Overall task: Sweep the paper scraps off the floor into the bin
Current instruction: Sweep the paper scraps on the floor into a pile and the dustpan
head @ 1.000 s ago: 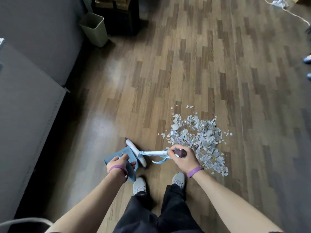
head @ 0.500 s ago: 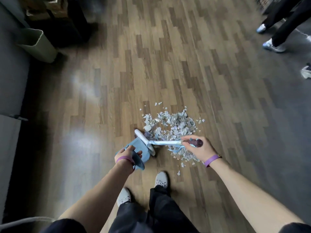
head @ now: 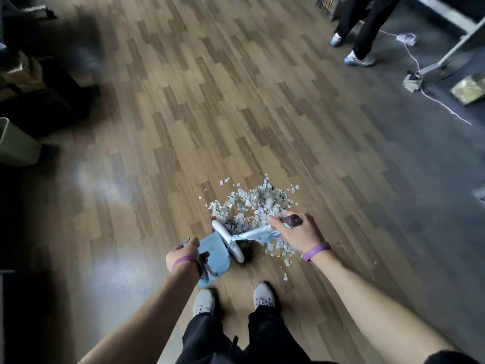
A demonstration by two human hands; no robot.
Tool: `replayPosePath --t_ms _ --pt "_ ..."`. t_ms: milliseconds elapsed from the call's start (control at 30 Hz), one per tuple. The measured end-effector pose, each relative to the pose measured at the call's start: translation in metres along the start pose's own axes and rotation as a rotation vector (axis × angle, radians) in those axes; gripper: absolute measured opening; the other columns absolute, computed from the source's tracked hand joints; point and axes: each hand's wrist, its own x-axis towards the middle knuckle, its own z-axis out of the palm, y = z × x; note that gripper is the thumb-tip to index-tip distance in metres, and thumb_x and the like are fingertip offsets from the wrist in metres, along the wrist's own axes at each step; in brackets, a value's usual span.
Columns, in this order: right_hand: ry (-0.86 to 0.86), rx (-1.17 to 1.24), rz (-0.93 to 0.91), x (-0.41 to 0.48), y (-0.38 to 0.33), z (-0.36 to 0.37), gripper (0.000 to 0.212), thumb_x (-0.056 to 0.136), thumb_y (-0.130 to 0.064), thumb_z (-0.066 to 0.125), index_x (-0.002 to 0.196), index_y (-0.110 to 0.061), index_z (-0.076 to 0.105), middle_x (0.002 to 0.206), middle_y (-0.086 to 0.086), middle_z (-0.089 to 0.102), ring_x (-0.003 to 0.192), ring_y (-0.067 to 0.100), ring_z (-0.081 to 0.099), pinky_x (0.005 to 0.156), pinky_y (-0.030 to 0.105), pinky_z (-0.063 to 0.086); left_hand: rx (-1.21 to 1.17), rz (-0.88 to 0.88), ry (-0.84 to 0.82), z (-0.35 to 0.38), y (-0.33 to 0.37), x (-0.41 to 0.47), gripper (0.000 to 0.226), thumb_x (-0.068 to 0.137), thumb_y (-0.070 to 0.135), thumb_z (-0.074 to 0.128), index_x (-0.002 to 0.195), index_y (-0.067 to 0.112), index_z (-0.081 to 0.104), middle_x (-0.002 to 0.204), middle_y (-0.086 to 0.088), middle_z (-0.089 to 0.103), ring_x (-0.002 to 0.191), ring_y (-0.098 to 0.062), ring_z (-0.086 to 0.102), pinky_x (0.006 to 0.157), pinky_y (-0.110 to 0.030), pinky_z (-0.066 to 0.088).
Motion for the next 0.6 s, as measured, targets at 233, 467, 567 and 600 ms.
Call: replayPosePath --t_ms 233,467,567,600 --pt "0.165 0.149 -0.032 -0.062 -0.082 0.019 0.035 0.08 -0.033 0.075 0.071 -0.005 0.055 0.037 -0.017 0.046 0.042 -0.003 0.047 0.049 0.004 0.034 0.476 0.277 -0.343 -0.026 0.049 -0.014 0.01 0.071 0.002 0.058 0.062 0.007 0.06 0.044 -0.005 0.044 0.028 -0.021 0.048 0.052 -0.031 0.049" --pt "0.41 -0.307 -0.019 -0.112 -0.086 -0.002 0.066 0.07 -0.076 0.055 0.063 -0.011 0.057 0.052 0.002 0.055 0.052 0.018 0.045 0.048 0.02 0.034 0.864 0.509 -0.642 -0.018 0.055 -0.055 0.014 0.071 0.001 0.054 0.063 0.008 0.064 0.048 -0.007 0.051 0.034 -0.023 0.055 0.037 -0.022 0.043" --pt "0.405 -0.158 0.043 -0.13 -0.064 -0.015 0.064 0.071 -0.072 0.056 0.061 -0.01 0.045 0.05 0.003 0.043 0.054 0.017 0.029 0.053 0.024 0.037 0.983 0.527 -0.753 -0.002 0.04 -0.074 0.012 0.074 0.004 0.056 0.077 0.005 0.068 0.055 -0.011 0.061 0.04 -0.025 0.062 0.04 -0.024 0.048" --pt "0.418 -0.084 0.066 -0.137 -0.056 -0.021 0.06 0.073 -0.067 0.059 0.059 -0.011 0.043 0.048 0.0 0.039 0.052 0.014 0.028 0.054 0.025 0.037 1.012 0.525 -0.777 0.003 0.034 -0.077 0.012 0.075 0.004 0.056 0.078 0.005 0.067 0.055 -0.011 0.061 0.041 -0.025 0.062 0.04 -0.024 0.048"
